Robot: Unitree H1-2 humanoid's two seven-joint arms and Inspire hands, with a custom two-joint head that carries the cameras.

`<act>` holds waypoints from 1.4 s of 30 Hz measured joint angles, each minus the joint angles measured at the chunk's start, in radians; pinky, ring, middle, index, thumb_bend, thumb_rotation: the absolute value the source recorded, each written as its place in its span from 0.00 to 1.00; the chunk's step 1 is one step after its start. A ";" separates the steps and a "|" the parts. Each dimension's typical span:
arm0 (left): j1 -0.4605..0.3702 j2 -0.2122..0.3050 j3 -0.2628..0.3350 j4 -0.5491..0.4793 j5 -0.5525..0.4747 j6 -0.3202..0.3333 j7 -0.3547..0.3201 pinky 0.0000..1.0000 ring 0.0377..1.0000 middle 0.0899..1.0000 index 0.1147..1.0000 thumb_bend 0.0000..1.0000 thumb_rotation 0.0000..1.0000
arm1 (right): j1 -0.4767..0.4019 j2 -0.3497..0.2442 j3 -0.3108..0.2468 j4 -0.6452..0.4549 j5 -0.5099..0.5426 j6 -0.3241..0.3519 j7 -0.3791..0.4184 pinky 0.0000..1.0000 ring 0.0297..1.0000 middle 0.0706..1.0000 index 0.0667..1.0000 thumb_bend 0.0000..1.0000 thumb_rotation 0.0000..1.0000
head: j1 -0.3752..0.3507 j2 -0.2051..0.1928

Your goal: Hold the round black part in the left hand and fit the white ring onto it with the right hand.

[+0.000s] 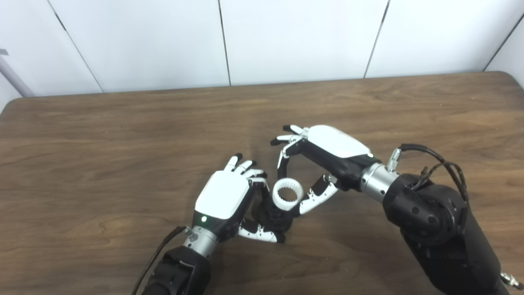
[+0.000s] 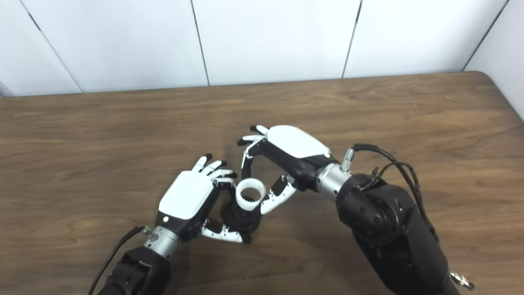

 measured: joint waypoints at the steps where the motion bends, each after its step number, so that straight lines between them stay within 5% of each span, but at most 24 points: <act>1: 0.000 0.000 0.000 0.000 0.000 0.000 0.000 1.00 0.90 0.77 0.42 0.52 0.06 | 0.004 0.001 0.001 0.001 -0.002 0.000 0.000 1.00 1.00 0.88 0.45 0.52 0.13 | 0.000 0.000; 42: 0.001 0.002 0.001 -0.014 0.002 0.003 -0.022 1.00 0.90 0.77 0.42 0.52 0.06 | 0.042 0.058 0.031 0.074 -0.026 -0.035 -0.023 1.00 1.00 0.88 0.45 0.52 0.13 | -0.011 0.003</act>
